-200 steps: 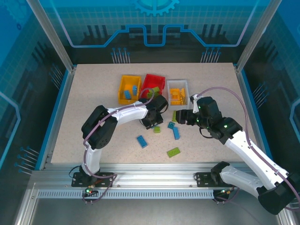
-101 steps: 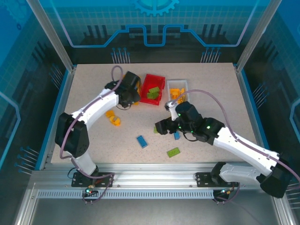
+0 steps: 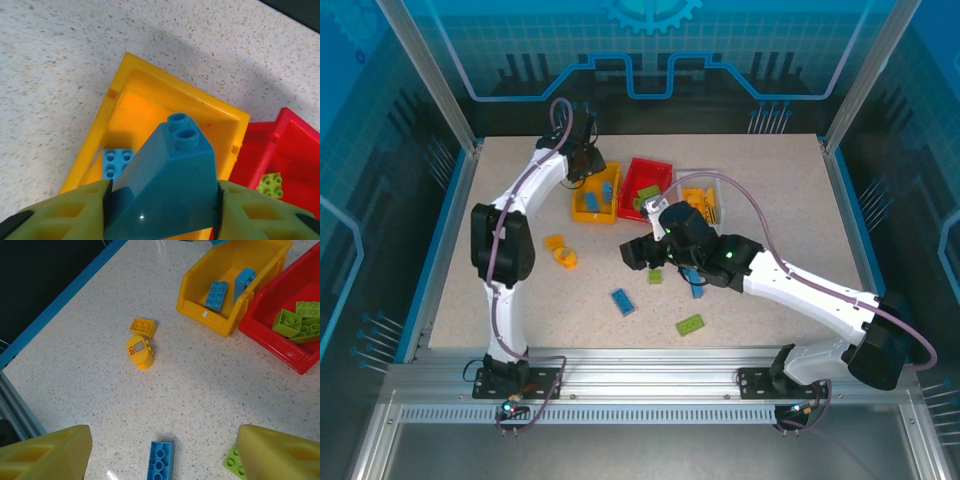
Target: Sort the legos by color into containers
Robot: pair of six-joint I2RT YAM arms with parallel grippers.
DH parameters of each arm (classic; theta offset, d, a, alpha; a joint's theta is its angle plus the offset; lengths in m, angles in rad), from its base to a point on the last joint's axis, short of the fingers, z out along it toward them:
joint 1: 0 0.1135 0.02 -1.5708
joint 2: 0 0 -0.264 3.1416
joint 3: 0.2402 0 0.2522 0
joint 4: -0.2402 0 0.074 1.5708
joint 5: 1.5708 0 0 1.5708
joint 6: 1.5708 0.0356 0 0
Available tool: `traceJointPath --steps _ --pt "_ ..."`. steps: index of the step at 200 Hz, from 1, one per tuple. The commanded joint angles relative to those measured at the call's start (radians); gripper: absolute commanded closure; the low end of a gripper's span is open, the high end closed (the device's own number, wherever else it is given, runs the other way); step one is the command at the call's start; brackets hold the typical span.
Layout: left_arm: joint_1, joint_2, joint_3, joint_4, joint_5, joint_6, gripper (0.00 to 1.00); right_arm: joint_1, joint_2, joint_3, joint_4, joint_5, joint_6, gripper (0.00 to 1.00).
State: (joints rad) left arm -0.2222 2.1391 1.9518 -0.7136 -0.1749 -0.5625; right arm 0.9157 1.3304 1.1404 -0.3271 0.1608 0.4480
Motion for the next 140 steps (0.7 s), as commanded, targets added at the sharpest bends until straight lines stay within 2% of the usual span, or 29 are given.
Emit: traceJointPath --steps 1,23,54,79,140 --pt "0.0 0.065 0.071 -0.033 0.049 0.05 0.55 0.009 0.012 0.018 0.017 0.026 0.007 0.23" --pt "0.0 0.1 0.08 -0.031 0.057 0.041 0.53 0.008 0.01 0.007 0.016 0.028 0.012 0.23" --pt "0.0 0.106 0.075 -0.043 0.072 0.033 0.39 0.003 0.006 -0.005 0.013 0.024 0.014 0.22" --pt "-0.003 0.041 0.036 -0.031 0.085 0.021 0.29 0.002 0.0 -0.011 0.009 0.023 0.012 0.21" --pt "-0.011 -0.223 -0.098 -0.019 0.091 -0.016 0.28 0.002 0.005 -0.031 0.0 0.036 -0.008 0.21"
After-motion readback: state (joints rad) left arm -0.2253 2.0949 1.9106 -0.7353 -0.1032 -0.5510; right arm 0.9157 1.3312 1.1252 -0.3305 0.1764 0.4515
